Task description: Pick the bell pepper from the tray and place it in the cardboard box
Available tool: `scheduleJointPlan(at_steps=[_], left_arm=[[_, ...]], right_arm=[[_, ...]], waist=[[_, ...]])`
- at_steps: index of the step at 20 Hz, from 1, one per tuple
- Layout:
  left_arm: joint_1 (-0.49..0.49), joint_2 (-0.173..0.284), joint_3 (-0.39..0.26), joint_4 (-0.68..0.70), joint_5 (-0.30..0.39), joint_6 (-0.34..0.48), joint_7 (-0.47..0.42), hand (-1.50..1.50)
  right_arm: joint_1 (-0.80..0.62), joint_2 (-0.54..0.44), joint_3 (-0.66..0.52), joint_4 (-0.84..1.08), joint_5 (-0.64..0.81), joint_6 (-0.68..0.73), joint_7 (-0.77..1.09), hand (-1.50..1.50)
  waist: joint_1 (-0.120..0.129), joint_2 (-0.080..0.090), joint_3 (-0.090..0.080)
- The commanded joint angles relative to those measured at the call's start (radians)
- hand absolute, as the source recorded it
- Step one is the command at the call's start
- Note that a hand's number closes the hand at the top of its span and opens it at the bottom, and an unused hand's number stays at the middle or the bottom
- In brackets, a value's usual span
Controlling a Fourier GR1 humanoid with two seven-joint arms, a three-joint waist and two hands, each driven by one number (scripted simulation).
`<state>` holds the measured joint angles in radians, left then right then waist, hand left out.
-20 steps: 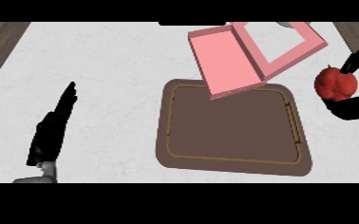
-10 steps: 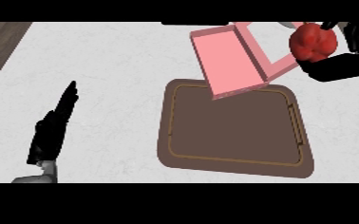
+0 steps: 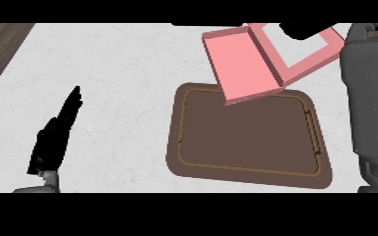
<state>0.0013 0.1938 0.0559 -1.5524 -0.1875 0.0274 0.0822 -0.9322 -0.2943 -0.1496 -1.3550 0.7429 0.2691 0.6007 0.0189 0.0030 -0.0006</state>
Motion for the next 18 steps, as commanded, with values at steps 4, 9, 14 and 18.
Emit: scheduleJointPlan(at_steps=[4, 9, 14, 18], left_arm=[[-0.070, 0.004, 0.028, 0.048, 0.018, -0.011, 0.014, 0.00], [-0.026, 0.006, 0.013, 0.020, 0.006, -0.020, -0.012, 0.00], [-0.030, -0.054, -0.048, 0.012, -0.046, 0.023, 0.013, 0.00], [0.007, 0.001, -0.007, -0.029, -0.012, -0.022, -0.006, 0.00]], right_arm=[[-0.141, 0.066, 0.020, 0.387, 0.064, -0.141, -0.074, 1.50], [-0.224, 0.069, -0.011, 0.672, 0.089, -0.241, -0.164, 1.50], [-0.264, 0.107, -0.069, 0.841, 0.079, -0.343, -0.136, -1.50], [-0.326, 0.096, -0.099, 0.953, 0.072, -0.408, -0.196, -1.50]], waist=[[0.009, 0.007, 0.000], [0.023, 0.011, 0.000], [0.026, 0.013, 0.001], [0.035, 0.013, 0.001]])
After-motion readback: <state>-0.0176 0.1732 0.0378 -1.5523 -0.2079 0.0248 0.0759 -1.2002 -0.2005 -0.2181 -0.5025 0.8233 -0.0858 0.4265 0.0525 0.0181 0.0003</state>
